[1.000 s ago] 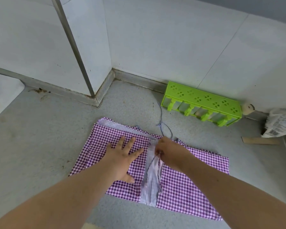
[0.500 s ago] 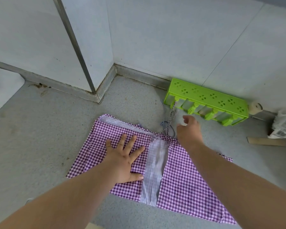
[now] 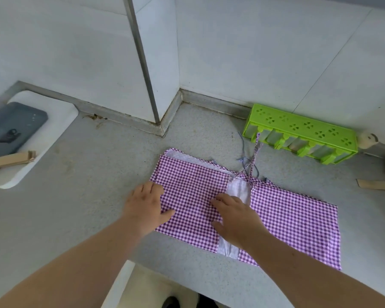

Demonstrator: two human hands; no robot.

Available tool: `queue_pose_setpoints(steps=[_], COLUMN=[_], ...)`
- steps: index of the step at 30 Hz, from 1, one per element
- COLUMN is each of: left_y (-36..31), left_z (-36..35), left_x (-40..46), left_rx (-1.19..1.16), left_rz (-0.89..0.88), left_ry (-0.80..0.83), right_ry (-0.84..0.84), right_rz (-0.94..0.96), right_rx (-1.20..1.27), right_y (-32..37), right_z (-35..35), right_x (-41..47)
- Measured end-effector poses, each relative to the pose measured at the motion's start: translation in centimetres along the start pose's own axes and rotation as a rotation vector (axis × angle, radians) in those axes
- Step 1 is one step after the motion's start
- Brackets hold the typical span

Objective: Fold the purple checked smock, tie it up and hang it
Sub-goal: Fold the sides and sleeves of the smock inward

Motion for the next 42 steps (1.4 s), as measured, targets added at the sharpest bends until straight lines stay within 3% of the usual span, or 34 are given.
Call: queue_pose_setpoints(steps=[4,6,11,17,21,27,36,42], left_y=[3.9,4.6,3.8,3.0,2.5,1.7,-0.1,-0.5], left_z=[-1.8,-2.4,-1.8,-2.1,-1.0,-0.7,0.1,0.2], left_x=[-2.4,-3.3,-4.0,-4.1,-3.9,-3.9,-2.3,-0.8], left_rx=[-0.352,-0.451,-0.512,-0.44,-0.374,-0.605,-0.261,-0.108], left_rz=[0.29,0.332,0.305,0.295,0.211,0.231,0.242,0.294], left_ry=[0.143,0.201,0.198,0.359,0.265,0.313,0.296,0.318], right_ry=[0.013,0.015,-0.03,-0.112,-0.089,-0.03,-0.036,-0.146], right_rz=[-0.041,-0.042,-0.05,-0.217,-0.204,-0.224,-0.216,-0.185], right_rx=[0.044,0.05,-0.032,0.003,0.029,0.062,0.195,0.069], right_y=[-0.1,-0.2,-0.4,-2.1,-3.0,-3.2,-4.2,-6.1], right_z=[-0.3,-0.5,-0.6,0.0,-0.3,-0.4,0.6,3.5], right_x=[0.0,0.0,-1.0,-3.5,-4.1,-4.2,-4.4,-3.0])
Point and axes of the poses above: each hand's wrist, its own x-axis towards the middle knuckle, its own z-axis out of the back of the hand, y = z × x, the point moved 5 cm from there along x, towards the middle knuckle, and after that the axes turned 3 degrees about x, right-handed, at the moved point
